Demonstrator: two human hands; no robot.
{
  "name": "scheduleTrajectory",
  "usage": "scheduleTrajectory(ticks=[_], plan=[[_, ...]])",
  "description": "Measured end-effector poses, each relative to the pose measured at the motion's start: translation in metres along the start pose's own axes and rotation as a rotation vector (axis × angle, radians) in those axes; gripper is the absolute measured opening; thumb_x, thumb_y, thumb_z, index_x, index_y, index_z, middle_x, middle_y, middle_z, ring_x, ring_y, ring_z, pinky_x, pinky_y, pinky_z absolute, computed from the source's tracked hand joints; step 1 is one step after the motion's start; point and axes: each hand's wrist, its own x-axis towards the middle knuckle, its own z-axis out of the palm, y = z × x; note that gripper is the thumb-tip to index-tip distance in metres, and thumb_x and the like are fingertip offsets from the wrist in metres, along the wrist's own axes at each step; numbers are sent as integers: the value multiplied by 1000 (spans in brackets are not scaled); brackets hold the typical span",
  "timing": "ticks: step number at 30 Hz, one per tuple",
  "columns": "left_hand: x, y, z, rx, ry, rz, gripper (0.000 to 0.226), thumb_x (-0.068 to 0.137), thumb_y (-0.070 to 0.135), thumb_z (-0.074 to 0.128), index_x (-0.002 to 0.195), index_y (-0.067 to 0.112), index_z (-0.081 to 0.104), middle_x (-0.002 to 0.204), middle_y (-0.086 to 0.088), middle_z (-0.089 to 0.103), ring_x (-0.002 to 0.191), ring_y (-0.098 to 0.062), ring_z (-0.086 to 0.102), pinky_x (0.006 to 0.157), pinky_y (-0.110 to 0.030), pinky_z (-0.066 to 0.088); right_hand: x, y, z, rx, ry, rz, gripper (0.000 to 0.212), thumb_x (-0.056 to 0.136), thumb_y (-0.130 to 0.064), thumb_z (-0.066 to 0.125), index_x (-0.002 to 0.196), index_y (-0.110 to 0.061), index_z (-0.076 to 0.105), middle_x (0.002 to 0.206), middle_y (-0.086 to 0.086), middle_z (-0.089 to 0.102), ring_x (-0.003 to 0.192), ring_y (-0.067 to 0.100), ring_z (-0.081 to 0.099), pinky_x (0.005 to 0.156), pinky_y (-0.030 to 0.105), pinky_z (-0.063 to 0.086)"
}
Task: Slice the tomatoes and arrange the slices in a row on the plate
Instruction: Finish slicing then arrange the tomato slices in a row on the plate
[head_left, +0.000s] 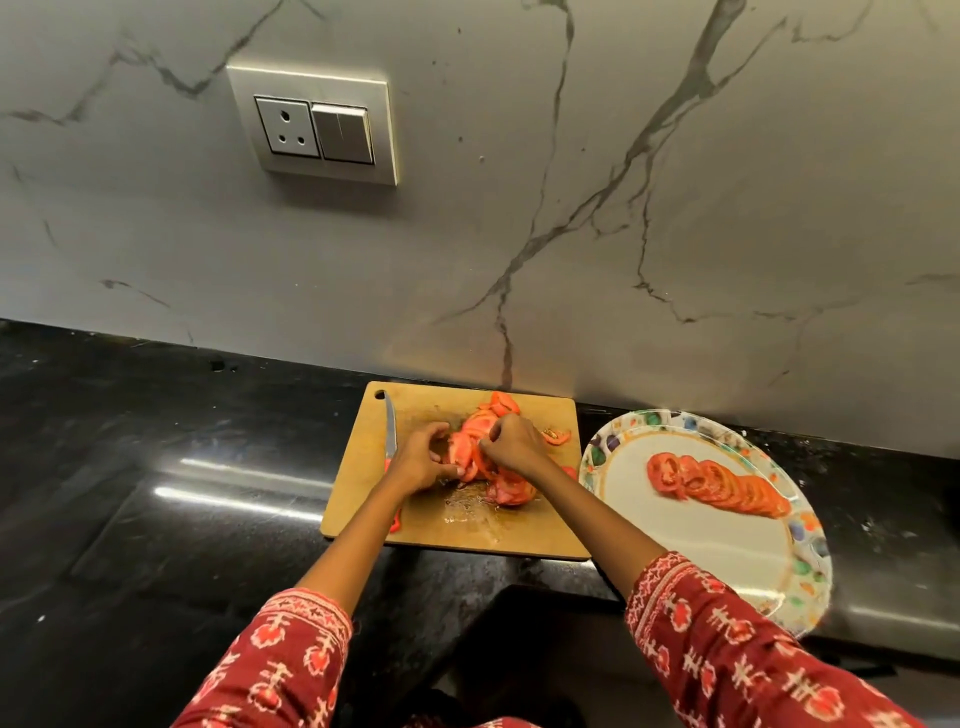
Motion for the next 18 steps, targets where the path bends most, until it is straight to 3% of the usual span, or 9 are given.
scheduleTrajectory(ticks=[3,5,7,10,15,18], plan=[[2,3,1,-46,-26,-23,76,70,5,78,136,9,41,124,-11,53,89,-22,55,77,-27,47,1,-7,0,-2,-27,28,13,83,-20,64,74,-13,59,80,9,59,79,21,57,58,29,39],[3,3,1,-77,-26,-38,71,69,3,78,131,10,45,117,-11,55,95,-26,56,74,-25,46,4,-7,0,54,-31,30,25,82,-16,67,64,-17,50,75,5,56,72,15,52,60,29,39],[4,1,1,-141,18,-41,55,71,1,76,120,9,52,104,-9,56,89,-21,54,69,-24,47,5,-7,-3,118,-13,29,23,82,-15,68,65,-15,54,71,3,58,65,11,52,61,29,43],[6,-9,-4,-228,105,-13,26,77,1,70,98,10,58,91,-5,60,91,-23,58,79,-35,51,6,-3,-12,204,22,13,22,82,-13,67,64,-17,57,77,4,61,74,15,56,71,34,50],[5,-15,-11,-313,82,35,13,81,7,68,91,10,60,93,-11,65,91,-25,62,81,-36,53,1,3,-34,378,-22,-48,21,86,-9,65,68,-18,59,79,5,64,78,16,59,70,28,46],[6,-14,-13,-350,138,68,13,82,6,67,94,7,63,95,-12,66,91,-24,63,80,-33,54,-6,6,-47,456,-109,-67,10,88,-11,63,79,-13,62,78,1,63,71,10,56,56,14,43]])
